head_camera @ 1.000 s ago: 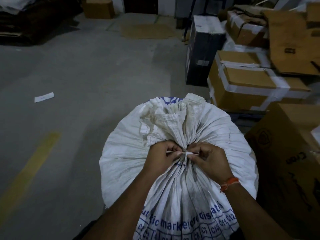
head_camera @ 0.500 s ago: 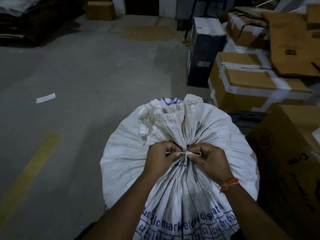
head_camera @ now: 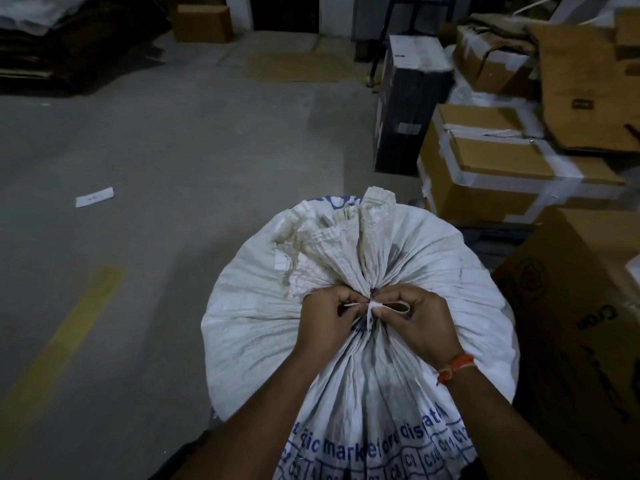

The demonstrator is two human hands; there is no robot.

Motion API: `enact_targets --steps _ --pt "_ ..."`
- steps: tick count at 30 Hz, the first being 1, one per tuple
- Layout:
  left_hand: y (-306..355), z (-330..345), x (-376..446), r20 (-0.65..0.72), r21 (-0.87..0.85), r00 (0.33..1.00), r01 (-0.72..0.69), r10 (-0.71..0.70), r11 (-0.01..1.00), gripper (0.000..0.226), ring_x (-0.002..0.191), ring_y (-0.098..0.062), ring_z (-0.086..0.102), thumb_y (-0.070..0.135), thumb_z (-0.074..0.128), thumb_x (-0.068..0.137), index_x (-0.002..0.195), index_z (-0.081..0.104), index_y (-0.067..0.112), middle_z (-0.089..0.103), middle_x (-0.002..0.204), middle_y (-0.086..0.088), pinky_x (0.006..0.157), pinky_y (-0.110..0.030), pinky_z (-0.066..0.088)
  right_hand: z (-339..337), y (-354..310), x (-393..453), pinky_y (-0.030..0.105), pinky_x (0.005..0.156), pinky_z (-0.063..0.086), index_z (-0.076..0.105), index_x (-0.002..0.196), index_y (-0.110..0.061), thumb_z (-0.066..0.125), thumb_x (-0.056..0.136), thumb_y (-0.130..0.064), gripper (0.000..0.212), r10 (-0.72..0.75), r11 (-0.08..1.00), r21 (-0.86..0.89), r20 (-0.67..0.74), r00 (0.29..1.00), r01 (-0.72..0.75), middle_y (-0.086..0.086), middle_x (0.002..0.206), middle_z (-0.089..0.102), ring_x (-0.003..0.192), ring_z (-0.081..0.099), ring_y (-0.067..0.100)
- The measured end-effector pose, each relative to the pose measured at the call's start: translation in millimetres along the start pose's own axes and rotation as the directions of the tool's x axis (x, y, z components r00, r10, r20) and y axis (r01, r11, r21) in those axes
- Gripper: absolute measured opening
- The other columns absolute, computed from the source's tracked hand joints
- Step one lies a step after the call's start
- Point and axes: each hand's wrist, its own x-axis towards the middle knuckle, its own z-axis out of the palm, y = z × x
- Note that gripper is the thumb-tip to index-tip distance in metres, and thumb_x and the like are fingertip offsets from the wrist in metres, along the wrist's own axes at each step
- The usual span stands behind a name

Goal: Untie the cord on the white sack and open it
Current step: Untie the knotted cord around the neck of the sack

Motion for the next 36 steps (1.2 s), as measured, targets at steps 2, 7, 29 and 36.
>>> enact_targets --steps 2,7,29,36 --pt "1.0 -0.9 -0.2 -0.003 -0.011 1.0 0.006 -0.006 1.0 0.007 0.074 -0.005 0.075 0.011 0.079 0.087 0.091 0.083 0.017 0.078 0.08 0.01 0.069 -0.018 0.059 -1.0 -0.4 0.1 0.011 0.079 0.053 0.081 0.09 -0.014 0.084 0.078 -0.008 0.014 0.005 1.0 0.004 -0.002 1.0 -0.005 -0.007 0.094 0.077 0.089 0.071 0.001" --pt "0.8 -12.2 -1.0 -0.019 -0.038 1.0 0.013 -0.013 0.999 0.007 0.073 -0.009 0.075 0.01 0.079 0.086 0.086 0.081 0.017 0.08 0.078 0.003 0.067 -0.017 0.057 -1.6 -1.3 -0.4 0.012 0.079 0.054 0.081 0.088 -0.014 0.084 0.077 -0.008 0.013 0.023 0.999 0.023 -0.004 1.0 -0.023 -0.008 0.093 0.077 0.088 0.072 0.001" --pt "16.9 -7.4 -18.4 -0.015 -0.12 1.0 0.02 -0.022 0.993 0.005 0.079 -0.004 0.074 0.023 0.078 0.087 0.092 0.077 0.021 0.079 0.084 0.005 0.07 -0.019 0.058 -7.2 -8.7 -1.9 0.018 0.075 0.056 0.073 0.073 -0.017 0.089 0.071 -0.014 0.017 -0.027 0.996 -0.09 -0.041 0.999 0.023 -0.004 0.091 0.074 0.087 0.071 0.006" --pt "9.8 -12.7 -13.1 -0.09 0.214 0.984 -0.133 0.155 0.968 0.008 0.07 0.004 0.068 0.022 0.076 0.085 0.092 0.074 0.027 0.074 0.076 0.015 0.068 -0.022 0.057 -43.4 -16.0 -17.0 0.026 0.084 0.058 0.073 0.069 -0.018 0.088 0.071 -0.009 0.017 -0.073 0.971 -0.215 0.144 0.987 0.104 -0.009 0.105 0.072 0.096 0.069 0.002"
